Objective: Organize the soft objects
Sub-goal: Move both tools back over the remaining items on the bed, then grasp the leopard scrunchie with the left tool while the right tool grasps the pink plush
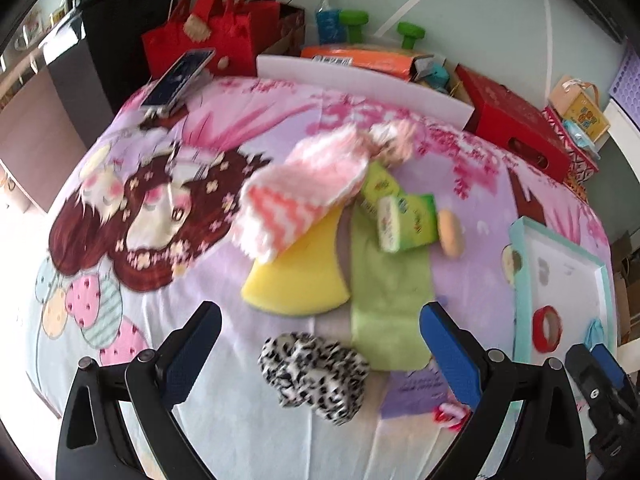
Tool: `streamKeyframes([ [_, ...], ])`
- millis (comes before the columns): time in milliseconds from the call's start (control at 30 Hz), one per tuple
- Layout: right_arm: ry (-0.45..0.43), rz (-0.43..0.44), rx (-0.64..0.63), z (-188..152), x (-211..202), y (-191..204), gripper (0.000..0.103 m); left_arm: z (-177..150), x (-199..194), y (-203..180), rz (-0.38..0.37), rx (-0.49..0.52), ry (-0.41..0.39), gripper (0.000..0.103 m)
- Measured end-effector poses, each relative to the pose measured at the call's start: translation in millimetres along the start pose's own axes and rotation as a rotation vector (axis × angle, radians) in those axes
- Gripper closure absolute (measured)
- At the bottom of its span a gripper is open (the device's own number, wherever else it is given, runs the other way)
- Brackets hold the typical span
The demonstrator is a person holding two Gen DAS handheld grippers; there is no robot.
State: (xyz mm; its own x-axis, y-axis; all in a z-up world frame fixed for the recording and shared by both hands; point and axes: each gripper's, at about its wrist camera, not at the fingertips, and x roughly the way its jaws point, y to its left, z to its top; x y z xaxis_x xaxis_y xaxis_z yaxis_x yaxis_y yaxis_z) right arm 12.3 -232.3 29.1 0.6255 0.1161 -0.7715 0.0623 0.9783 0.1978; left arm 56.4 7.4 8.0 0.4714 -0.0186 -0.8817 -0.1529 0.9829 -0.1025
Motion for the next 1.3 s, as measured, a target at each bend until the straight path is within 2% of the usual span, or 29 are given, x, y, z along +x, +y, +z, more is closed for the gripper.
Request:
streamKeyframes([
  [300,0.125,0.051,-0.073,-23,28,24,0.0,-21,21,15,-0.012,-0.04,0.101,0.004],
  [467,0.178,0.086,-0.085,-33,37,30,0.009,-31,28,13,0.012,-0.023,0.134,0.004],
  [667,0.23,0.104,-0.117,-44,46,39,0.011,-41,33,16,0.004,-0.022,0.159,0.004],
  [800,0.274,0.107,-0.123,-52,57,42,0.016,-45,41,20,-0.027,-0.042,0.198,0.005],
  [900,0.299,0.103,-0.126,-56,63,43,0.022,-48,45,20,-0.03,-0.039,0.217,0.01],
  [1000,0.324,0.11,-0.129,-60,70,43,0.025,-49,47,20,-0.057,-0.044,0.238,0.021],
  [1100,0.347,0.089,-0.148,-65,76,46,0.03,-50,46,21,-0.065,-0.045,0.242,0.027],
  [1300,0.35,0.059,-0.151,-67,79,43,0.038,-48,47,15,-0.085,-0.045,0.244,0.041],
])
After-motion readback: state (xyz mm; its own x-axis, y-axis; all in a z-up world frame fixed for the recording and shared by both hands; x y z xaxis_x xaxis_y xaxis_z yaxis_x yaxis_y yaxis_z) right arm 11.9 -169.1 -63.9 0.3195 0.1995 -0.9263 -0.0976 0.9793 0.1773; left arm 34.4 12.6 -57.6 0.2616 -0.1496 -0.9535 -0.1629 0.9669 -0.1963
